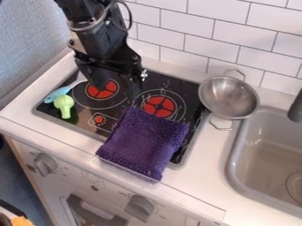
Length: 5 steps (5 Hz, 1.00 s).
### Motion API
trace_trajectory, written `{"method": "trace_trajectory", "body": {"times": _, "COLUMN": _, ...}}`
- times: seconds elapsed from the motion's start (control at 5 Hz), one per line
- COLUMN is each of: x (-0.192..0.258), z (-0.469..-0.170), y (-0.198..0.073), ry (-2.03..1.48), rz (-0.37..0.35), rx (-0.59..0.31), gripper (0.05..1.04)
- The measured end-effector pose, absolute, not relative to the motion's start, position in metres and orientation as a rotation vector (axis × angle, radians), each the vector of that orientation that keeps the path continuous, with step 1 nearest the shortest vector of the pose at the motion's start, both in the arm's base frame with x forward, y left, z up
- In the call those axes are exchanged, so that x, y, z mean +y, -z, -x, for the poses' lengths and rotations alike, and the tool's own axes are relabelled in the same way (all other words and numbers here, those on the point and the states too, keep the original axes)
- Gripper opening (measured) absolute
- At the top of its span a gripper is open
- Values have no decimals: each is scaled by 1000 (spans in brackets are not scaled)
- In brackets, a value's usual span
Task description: Moved the silver pot to the left burner
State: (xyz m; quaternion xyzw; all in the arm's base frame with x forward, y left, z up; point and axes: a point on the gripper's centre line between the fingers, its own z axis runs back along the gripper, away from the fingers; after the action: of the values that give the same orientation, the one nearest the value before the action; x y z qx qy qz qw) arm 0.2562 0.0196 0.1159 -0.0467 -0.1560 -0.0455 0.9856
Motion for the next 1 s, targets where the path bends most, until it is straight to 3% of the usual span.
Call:
{"method": "trace_trajectory", "body": {"times": 0.2, "x": 17, "z": -255, "y": -110, "ry": 76, "rz": 114, "rx": -291, "gripper": 999}}
{"method": "trace_trajectory", "body": {"times": 0.4, "x": -1, "z": -263, "y": -112, "ry": 29, "rz": 208, "rx": -279, "gripper": 999}}
{"method": "trace_trajectory", "body": {"times": 0.8, "x": -8, "z": -302, "y": -122, "ry": -98, "rz": 331, "rx": -326, "gripper": 999}}
{"method": "trace_trajectory", "body": {"times": 1.0, "x": -7, "z": -328, "y": -111, "ry": -125, "rz": 384, "rx": -332, "gripper": 999}}
